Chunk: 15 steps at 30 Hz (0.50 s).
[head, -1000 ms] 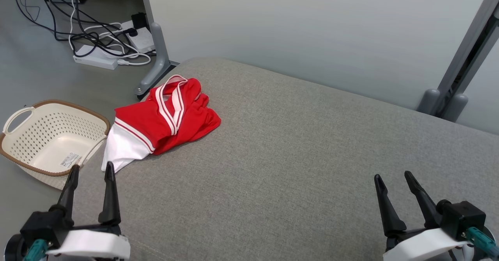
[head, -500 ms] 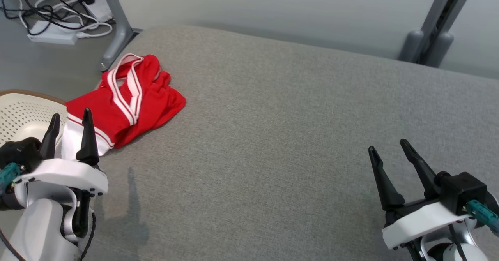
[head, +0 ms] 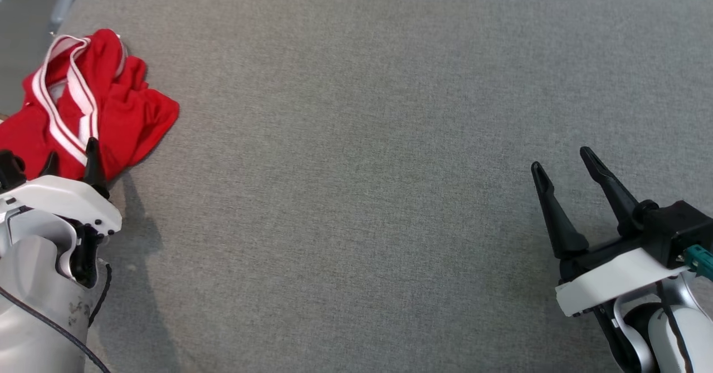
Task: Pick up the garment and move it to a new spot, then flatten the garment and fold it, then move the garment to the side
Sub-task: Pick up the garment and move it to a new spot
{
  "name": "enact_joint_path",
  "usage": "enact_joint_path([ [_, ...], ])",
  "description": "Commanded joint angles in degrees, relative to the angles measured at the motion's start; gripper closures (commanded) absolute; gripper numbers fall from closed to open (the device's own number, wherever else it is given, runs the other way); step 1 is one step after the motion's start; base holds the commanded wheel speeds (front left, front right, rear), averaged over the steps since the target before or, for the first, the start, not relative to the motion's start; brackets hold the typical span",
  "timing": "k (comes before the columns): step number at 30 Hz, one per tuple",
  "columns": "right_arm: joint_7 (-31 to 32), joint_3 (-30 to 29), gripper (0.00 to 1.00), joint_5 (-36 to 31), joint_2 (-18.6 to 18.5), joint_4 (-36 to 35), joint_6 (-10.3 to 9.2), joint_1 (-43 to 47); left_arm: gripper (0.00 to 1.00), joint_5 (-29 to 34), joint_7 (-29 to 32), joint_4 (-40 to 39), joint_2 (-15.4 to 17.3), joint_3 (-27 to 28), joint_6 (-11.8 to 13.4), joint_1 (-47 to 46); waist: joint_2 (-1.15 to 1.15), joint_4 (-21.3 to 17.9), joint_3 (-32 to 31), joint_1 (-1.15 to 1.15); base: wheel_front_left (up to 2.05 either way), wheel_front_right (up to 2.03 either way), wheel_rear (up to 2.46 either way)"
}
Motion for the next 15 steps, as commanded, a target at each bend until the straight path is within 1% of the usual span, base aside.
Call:
enact_joint_path([
  [1,0.2,-0.1,0.0,0.1,-0.5,-0.4,0.01,-0.8,0.0,-0.2,0.2,1.1,0.5,0.1,-0.4,-1.4,0.0,-1.5,2.1,0.0,0.0,0.0,0.0],
  [3,0.3,-0.2,0.0,0.1,-0.8,-0.6,0.01,-1.2,0.0,-0.5,0.5,4.2,0.8,0.2,-0.4,-2.8,0.0,-1.9,3.1,0.0,0.0,0.0,0.0],
  [7,0.2,-0.3,0.0,0.3,-1.3,-0.8,0.01,-2.1,0.0,-0.8,1.0,8.9,1.0,0.2,-1.2,-5.3,0.0,-2.4,4.3,0.0,0.0,0.0,0.0],
  [8,0.2,-0.4,0.0,0.3,-1.4,-0.8,0.01,-2.1,0.36,-0.9,0.4,9.6,1.2,0.1,-1.6,-5.7,0.0,-2.4,4.4,0.0,0.0,0.0,0.0],
  [9,0.2,-0.5,0.0,0.3,-1.5,-0.8,0.01,-2.1,0.96,-0.9,-0.3,10.1,1.4,0.1,-1.7,-6.2,0.0,-2.4,4.5,0.0,0.0,0.0,0.0],
  [10,0.2,-0.6,0.0,0.3,-1.4,-0.8,0.01,-2.1,1.0,-1.0,-0.9,10.6,1.4,0.1,-2.0,-6.5,0.0,-2.4,4.6,0.0,0.0,0.0,0.0],
  [15,-0.8,-0.9,0.0,0.1,-0.8,-0.1,0.01,-2.1,1.0,-1.2,-4.8,10.8,2.3,0.6,-3.5,-7.4,0.0,-2.3,3.5,0.0,0.0,0.0,0.0],
])
